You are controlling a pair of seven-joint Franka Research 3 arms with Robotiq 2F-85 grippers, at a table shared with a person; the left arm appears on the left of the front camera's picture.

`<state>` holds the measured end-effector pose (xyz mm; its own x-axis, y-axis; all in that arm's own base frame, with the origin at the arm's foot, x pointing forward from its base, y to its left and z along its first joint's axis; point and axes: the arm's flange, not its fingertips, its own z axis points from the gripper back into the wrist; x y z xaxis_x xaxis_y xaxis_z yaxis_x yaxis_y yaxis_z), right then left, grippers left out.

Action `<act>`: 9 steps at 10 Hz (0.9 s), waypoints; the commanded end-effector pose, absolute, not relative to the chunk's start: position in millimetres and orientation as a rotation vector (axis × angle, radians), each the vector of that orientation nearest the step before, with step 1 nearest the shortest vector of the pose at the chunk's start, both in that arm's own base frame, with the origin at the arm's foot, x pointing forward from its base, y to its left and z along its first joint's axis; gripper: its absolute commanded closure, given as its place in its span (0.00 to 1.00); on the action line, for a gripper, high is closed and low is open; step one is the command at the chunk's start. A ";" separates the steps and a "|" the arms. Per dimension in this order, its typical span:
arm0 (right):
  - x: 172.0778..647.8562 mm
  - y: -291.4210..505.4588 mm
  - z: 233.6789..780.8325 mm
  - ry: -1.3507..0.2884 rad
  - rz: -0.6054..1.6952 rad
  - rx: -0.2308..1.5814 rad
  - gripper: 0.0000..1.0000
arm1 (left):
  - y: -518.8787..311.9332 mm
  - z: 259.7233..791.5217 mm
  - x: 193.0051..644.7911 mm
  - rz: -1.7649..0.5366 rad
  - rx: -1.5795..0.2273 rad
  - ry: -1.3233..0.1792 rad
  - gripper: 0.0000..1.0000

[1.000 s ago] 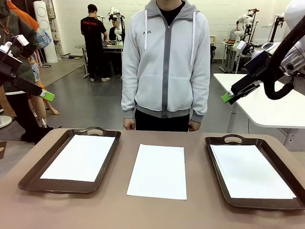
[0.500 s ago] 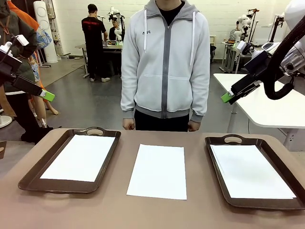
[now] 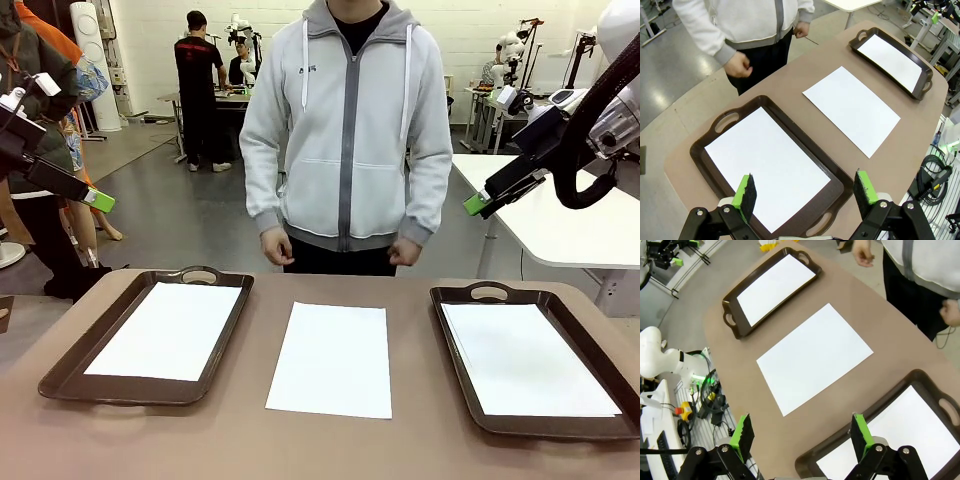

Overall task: Sort the A4 documents.
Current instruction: Receive the A4 Paper.

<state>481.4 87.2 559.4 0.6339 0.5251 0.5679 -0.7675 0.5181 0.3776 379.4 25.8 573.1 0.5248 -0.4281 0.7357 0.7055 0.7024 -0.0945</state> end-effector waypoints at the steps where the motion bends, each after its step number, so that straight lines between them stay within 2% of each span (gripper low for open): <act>1: 481.3 87.5 559.8 -0.413 0.803 0.654 0.00 | 25.6 571.4 379.3 -0.713 -0.398 -0.748 0.00; 9: 481.3 87.5 559.8 -0.413 0.803 0.654 0.00 | 25.6 571.4 379.3 -0.713 -0.398 -0.748 0.00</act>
